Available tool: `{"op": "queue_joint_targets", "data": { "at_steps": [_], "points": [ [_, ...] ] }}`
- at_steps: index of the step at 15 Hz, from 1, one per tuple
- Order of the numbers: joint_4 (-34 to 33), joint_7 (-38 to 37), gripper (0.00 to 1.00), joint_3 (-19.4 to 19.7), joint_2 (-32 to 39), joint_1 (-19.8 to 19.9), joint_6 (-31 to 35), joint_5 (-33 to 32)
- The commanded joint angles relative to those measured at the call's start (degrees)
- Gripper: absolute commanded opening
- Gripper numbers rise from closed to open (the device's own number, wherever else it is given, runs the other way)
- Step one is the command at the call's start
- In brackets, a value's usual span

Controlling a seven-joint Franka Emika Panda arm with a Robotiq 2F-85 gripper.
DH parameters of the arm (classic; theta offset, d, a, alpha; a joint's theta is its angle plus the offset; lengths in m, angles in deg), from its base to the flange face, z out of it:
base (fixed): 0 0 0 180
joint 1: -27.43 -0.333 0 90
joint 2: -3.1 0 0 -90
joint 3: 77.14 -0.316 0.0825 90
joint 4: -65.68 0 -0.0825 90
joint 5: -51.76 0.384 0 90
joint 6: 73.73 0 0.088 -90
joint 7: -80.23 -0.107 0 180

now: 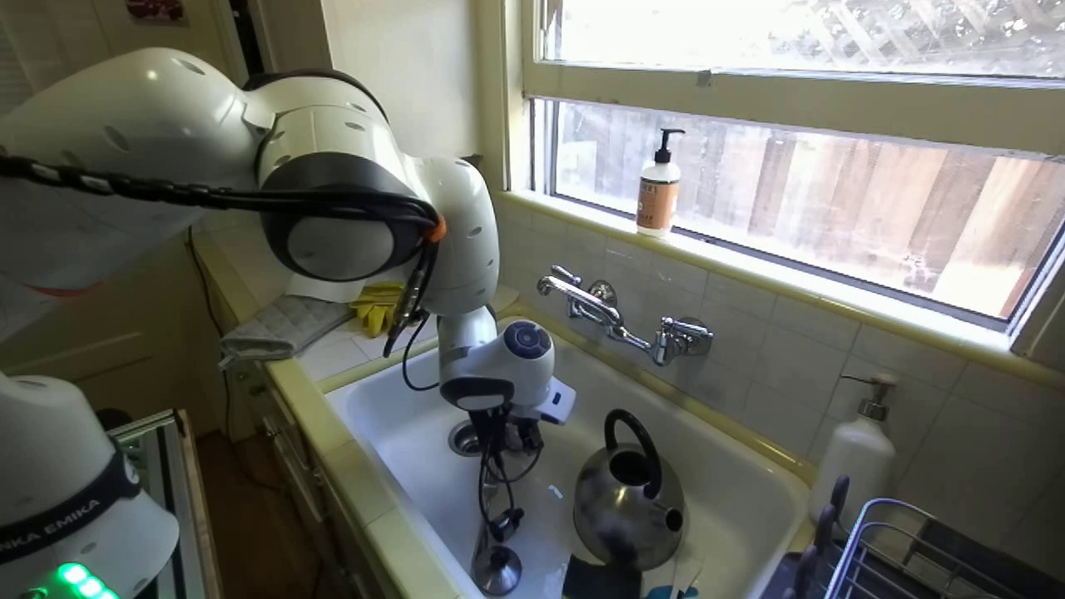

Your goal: Put the stopper into the sink drain

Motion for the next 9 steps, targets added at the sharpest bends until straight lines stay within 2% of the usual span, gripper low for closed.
{"op": "queue_joint_targets", "data": {
  "at_steps": [1,2,5,6,7,9],
  "points": [
    [0.06,-2.25,0.58,-1.07,0.27,1.52,-1.27,-1.42],
    [0.16,-2.46,0.63,-1.28,0.22,1.75,-1.49,-1.33],
    [0.55,-3.20,0.68,-1.70,-0.34,2.10,-3.05,-1.06],
    [0.56,-3.43,0.65,-1.73,-0.41,2.06,-3.70,-0.88],
    [0.50,-3.45,0.69,-1.93,-0.34,2.18,-4.51,-0.69],
    [0.47,-3.56,0.62,-2.09,-0.36,2.17,-5.75,-0.22]
  ]
}}
